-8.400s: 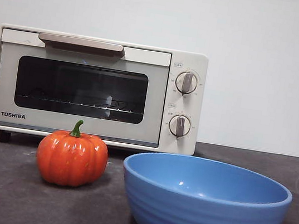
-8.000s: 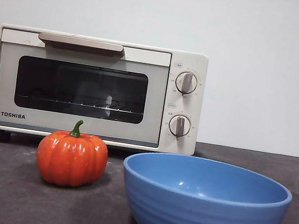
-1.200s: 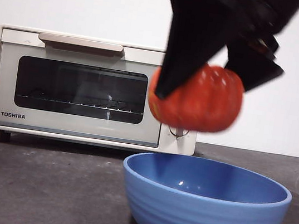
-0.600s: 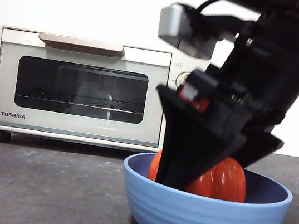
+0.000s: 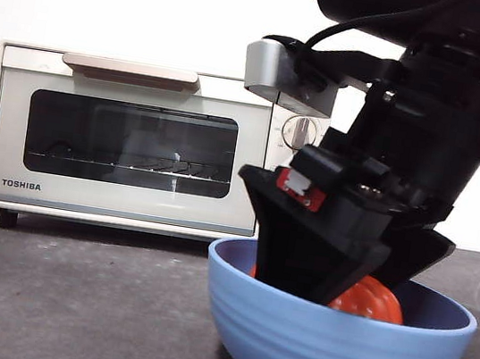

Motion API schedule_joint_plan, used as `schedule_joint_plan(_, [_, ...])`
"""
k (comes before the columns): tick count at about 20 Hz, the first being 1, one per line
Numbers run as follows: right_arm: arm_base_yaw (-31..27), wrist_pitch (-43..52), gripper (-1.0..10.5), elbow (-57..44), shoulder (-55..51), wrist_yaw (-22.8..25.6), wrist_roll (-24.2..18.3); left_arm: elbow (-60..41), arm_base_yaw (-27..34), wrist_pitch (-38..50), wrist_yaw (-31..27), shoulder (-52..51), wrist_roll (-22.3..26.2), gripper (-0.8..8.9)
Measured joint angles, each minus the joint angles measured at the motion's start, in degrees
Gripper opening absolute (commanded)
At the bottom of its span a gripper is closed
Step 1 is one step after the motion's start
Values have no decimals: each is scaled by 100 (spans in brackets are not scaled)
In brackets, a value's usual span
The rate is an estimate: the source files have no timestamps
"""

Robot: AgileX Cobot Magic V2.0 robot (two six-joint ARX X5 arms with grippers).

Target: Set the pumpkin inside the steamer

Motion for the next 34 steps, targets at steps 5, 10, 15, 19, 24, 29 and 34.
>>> schedule_joint_plan(5, [0, -264, 518, 256, -422, 7, 0, 0, 0, 0, 0, 0, 0, 17])
schedule_joint_plan(10, [-2, -763, 517, 688, -905, 216, -2, 0, 0, 2, 0, 0, 0, 17])
schedule_joint_plan(15, [-540, -1259, 516, 817, -1775, 286, 120, 0, 0, 2, 0, 0, 0, 17])
schedule_joint_plan(19, [-1318, -1547, 508, 804, -2282, -516, 151, 0, 0, 0, 0, 0, 0, 17])
schedule_joint_plan(24, [-2081, -1609, 505, 407, -2485, -1716, 153, 0, 0, 2, 0, 0, 0, 17])
schedule_joint_plan(29, [-2223, -1416, 504, 153, -2476, -1818, 155, 0, 0, 61, 0, 0, 0, 17])
schedule_joint_plan(34, [-2225, -1414, 504, 153, -2476, -1808, 155, 0, 0, 568, -20, 37, -109, 16])
